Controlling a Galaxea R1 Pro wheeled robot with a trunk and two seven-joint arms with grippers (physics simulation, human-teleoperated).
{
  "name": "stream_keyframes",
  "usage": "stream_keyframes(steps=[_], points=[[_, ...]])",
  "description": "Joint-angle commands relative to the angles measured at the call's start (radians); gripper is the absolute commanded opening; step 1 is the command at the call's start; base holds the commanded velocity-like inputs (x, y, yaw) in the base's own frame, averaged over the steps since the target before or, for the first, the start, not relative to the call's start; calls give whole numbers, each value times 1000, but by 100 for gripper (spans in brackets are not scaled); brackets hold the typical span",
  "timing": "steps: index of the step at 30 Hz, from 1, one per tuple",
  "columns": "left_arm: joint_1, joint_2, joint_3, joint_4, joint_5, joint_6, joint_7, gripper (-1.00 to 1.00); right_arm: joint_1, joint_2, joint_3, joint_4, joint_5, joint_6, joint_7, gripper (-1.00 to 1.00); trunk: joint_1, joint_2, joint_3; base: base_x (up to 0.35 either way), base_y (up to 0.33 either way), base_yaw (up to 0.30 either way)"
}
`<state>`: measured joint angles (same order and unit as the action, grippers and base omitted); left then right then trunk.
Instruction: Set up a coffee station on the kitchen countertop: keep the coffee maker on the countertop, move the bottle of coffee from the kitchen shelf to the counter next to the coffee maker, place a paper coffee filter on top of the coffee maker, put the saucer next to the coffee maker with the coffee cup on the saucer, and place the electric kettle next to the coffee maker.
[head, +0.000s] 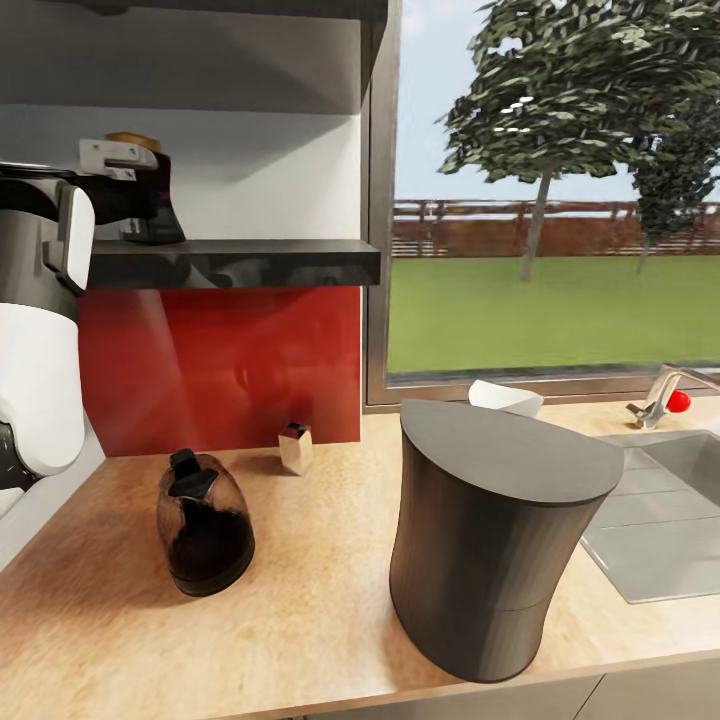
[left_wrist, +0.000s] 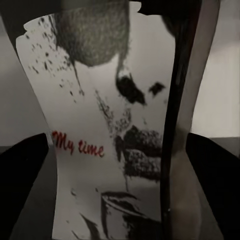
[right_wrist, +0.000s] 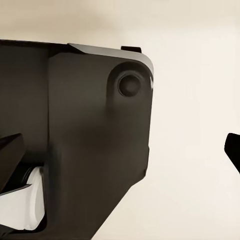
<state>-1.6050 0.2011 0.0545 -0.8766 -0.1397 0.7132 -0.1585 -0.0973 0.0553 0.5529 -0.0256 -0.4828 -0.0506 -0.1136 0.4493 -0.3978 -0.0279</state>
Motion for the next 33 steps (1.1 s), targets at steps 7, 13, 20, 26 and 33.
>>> stream_keyframes(steps=[7, 13, 20, 26, 33], points=[[-1, 0, 4, -1, -14, 3, -10, -100, -1, 0, 9, 1, -10, -3, -3, 100, 1, -2, -2, 0, 0, 0], [0, 0, 4, -1, -14, 3, -10, -100, -1, 0, 9, 1, -10, -3, -3, 100, 1, -2, -2, 0, 0, 0], [0, 0, 5, -1, -15, 3, -10, -100, -1, 0, 9, 1, -10, -3, -3, 100, 1, -2, -2, 0, 0, 0], [1, 0, 3, -1, -14, 3, -10, -100, -1, 0, 9, 0, -10, -3, -4, 100, 1, -2, -2, 0, 0, 0], [1, 0, 3, -8, -14, 4, -10, -100, -1, 0, 9, 0, -6, -4, -4, 100, 1, -2, -2, 0, 0, 0]])
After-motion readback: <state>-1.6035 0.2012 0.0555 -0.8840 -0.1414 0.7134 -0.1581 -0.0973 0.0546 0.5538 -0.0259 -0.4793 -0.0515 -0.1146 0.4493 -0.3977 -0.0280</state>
